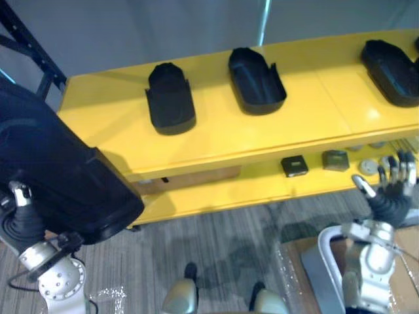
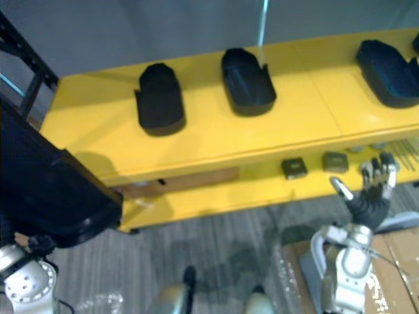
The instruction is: Walk over and take plastic housings, then place them on the shelf
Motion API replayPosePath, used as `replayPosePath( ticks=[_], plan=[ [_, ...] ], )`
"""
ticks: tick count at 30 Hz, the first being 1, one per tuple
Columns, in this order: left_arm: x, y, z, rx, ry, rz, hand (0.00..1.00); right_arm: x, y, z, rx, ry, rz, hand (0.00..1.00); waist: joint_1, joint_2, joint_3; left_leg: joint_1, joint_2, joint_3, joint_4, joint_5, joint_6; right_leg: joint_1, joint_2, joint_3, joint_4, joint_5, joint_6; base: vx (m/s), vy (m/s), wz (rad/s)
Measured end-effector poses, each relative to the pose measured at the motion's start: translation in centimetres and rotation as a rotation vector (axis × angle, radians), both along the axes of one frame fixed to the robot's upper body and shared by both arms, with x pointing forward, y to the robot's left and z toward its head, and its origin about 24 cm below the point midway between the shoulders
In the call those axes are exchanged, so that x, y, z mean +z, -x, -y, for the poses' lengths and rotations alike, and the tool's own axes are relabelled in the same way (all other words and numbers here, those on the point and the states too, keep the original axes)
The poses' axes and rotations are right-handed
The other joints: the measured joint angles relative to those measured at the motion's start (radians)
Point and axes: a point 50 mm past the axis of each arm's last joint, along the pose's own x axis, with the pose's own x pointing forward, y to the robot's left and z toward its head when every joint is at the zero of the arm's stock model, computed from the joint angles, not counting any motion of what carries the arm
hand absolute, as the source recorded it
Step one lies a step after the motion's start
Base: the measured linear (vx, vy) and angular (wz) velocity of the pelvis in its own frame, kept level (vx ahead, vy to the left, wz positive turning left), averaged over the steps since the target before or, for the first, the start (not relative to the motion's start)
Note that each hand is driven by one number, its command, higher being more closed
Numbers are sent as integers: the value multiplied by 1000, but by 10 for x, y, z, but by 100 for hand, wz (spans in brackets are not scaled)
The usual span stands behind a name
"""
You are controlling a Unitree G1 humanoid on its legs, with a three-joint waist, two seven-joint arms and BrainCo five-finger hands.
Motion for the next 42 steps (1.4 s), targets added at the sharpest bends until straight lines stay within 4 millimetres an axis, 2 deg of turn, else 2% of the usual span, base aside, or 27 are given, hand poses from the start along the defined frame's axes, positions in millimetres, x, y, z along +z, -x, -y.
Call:
replayPosePath(
  ticks=[2,3,5,7,8,10,13,16,18,21,26,30,34,38,40,42],
  plan=[
    [13,-3,-17,18,-93,-76,100,-4,3,0,17,8,-30,0,-8,0,0,12,2,30,0,-2,2,3,1,22,-16,10,7,13,44,-29],
    [20,-11,-29,13,-144,-145,100,-10,3,0,24,7,-59,0,-13,3,-4,16,4,43,1,-4,6,5,3,34,-27,19,8,3,42,-30],
    [33,-34,-50,0,-189,-233,100,-21,1,1,56,8,-120,0,-17,8,-7,18,4,54,2,-5,7,5,3,46,-37,31,10,-14,39,-23],
    [47,-69,-77,8,-203,-366,100,-37,-2,-2,117,7,-215,0,-17,8,-12,23,9,87,2,-9,12,4,7,75,-59,49,14,-40,47,-31],
    [49,-75,-82,5,-194,-398,100,-40,-2,-4,128,5,-233,0,-17,6,-13,27,10,95,2,-11,14,4,7,81,-62,51,16,-28,35,-36],
    [54,-95,-98,5,-171,-524,100,-53,-1,-8,156,-9,-297,0,-40,-1,-20,37,10,123,5,-22,22,4,7,105,-66,54,21,-5,24,-26],
    [70,-118,-102,-18,-180,-629,100,-73,9,-5,146,-33,-403,0,-48,-14,-29,42,14,151,22,-27,16,3,10,130,-71,56,23,24,21,-21],
    [83,-131,-103,-27,-185,-714,100,-89,18,-1,101,-66,-488,0,-78,-17,-31,37,13,160,34,-28,16,2,10,134,-73,57,22,18,4,-4],
    [87,-136,-103,-30,-162,-734,100,-97,23,-1,89,-84,-520,0,-86,-18,-31,34,19,184,40,-28,16,-2,12,140,-73,58,22,1,0,-3],
    [90,-140,-108,-4,-126,-786,100,-103,23,-6,107,-92,-547,0,-92,-18,-31,29,34,203,49,-33,8,-17,33,166,-78,72,7,-17,-14,-24],
    [89,-141,-116,77,-92,-868,100,-111,29,-4,77,-105,-584,0,-97,-24,-30,-8,54,208,85,-45,5,-46,49,183,-77,76,10,-42,-23,-8],
    [82,-130,-132,195,-2,-929,100,-120,34,-9,74,-125,-623,0,-94,-27,-23,-26,69,205,131,-66,6,-46,60,186,-68,77,10,-14,-1,-2],
    [82,-118,-145,281,56,-959,100,-123,33,-16,94,-133,-632,0,-90,-30,10,-55,86,198,192,-95,11,-48,70,185,-57,77,11,-55,22,0],
    [76,-110,-153,328,115,-979,100,-125,32,-21,115,-138,-638,0,-83,-39,31,-75,94,195,224,-108,17,-60,71,186,-43,76,12,-41,21,1],
    [78,-106,-156,333,137,-947,100,-125,29,-22,116,-148,-630,0,-75,-42,65,-93,98,189,253,-116,18,-69,75,184,-28,75,13,-33,20,3],
    [79,-106,-156,334,135,-944,100,-126,31,-23,116,-154,-635,0,-71,-45,72,-115,102,181,275,-123,19,-82,77,180,-19,71,14,-35,22,5]
  ],
)
